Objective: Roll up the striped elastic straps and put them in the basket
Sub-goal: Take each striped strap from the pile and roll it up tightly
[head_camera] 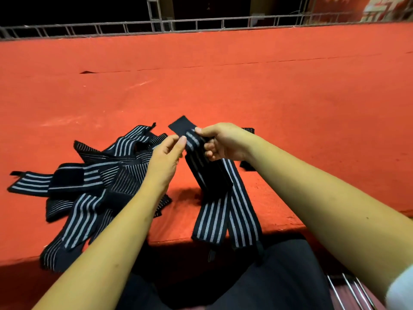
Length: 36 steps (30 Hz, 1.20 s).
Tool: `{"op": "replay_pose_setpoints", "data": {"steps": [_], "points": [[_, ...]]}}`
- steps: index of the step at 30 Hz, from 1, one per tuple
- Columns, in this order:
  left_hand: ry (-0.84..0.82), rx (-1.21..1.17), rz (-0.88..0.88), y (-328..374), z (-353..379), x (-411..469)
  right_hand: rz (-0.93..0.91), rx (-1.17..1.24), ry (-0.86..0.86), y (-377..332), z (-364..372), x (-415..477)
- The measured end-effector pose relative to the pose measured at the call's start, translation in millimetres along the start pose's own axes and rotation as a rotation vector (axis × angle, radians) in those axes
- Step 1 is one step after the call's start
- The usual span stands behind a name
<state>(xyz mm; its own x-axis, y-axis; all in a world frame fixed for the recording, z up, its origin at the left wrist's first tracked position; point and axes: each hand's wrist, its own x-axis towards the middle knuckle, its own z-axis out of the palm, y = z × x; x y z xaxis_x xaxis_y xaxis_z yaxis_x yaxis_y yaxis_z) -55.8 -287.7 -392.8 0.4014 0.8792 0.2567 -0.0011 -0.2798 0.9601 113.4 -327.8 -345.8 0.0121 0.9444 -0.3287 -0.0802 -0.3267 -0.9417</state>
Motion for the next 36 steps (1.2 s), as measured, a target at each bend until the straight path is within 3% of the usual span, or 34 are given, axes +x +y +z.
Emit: {"op": "replay_pose_setpoints", "data": {"steps": [3, 8, 13, 20, 22, 24, 26, 29, 31, 33, 36], "points": [[-0.023, -0.093, -0.035, -0.9, -0.7, 2.6, -0.074, -0.155, 0.025, 6.0, 2.8, -3.1], [-0.031, -0.166, -0.036, 7.7, 2.9, 5.2, -0.410, -0.486, 0.227, 7.6, 14.2, -6.6], [0.014, -0.248, -0.056, 16.0, 1.0, 13.0, -0.370, -0.337, 0.004, 7.2, 21.1, -10.7], [-0.058, -0.049, 0.020, 10.3, -6.7, 14.8, -0.486, -0.488, 0.123, 19.3, 17.7, -3.9], [-0.016, 0.008, -0.016, 5.8, -3.6, 12.5, -0.489, -0.406, 0.178, 19.2, 15.9, 2.2], [-0.080, -0.082, -0.115, -6.5, -1.5, 11.0, -0.465, -0.161, 0.177, 12.6, 13.7, 3.1], [-0.301, -0.104, -0.188, -21.4, 2.7, 3.9, -0.472, 0.052, 0.166, 1.5, 8.7, 2.4], [-0.576, 0.055, -0.181, -36.1, 9.3, -13.2, -0.524, 0.201, 0.275, -18.1, -4.3, 4.5], [-0.562, 0.087, -0.156, -43.2, 11.6, -17.7, -0.527, 0.285, 0.356, -29.2, -14.8, 6.9], [-0.398, 0.047, -0.170, -44.9, 11.7, -13.5, -0.496, 0.322, 0.349, -34.4, -22.0, 10.5], [-0.334, 0.006, -0.131, -36.5, 14.3, -5.3, -0.355, 0.280, 0.160, -33.5, -18.6, 10.8]]}}
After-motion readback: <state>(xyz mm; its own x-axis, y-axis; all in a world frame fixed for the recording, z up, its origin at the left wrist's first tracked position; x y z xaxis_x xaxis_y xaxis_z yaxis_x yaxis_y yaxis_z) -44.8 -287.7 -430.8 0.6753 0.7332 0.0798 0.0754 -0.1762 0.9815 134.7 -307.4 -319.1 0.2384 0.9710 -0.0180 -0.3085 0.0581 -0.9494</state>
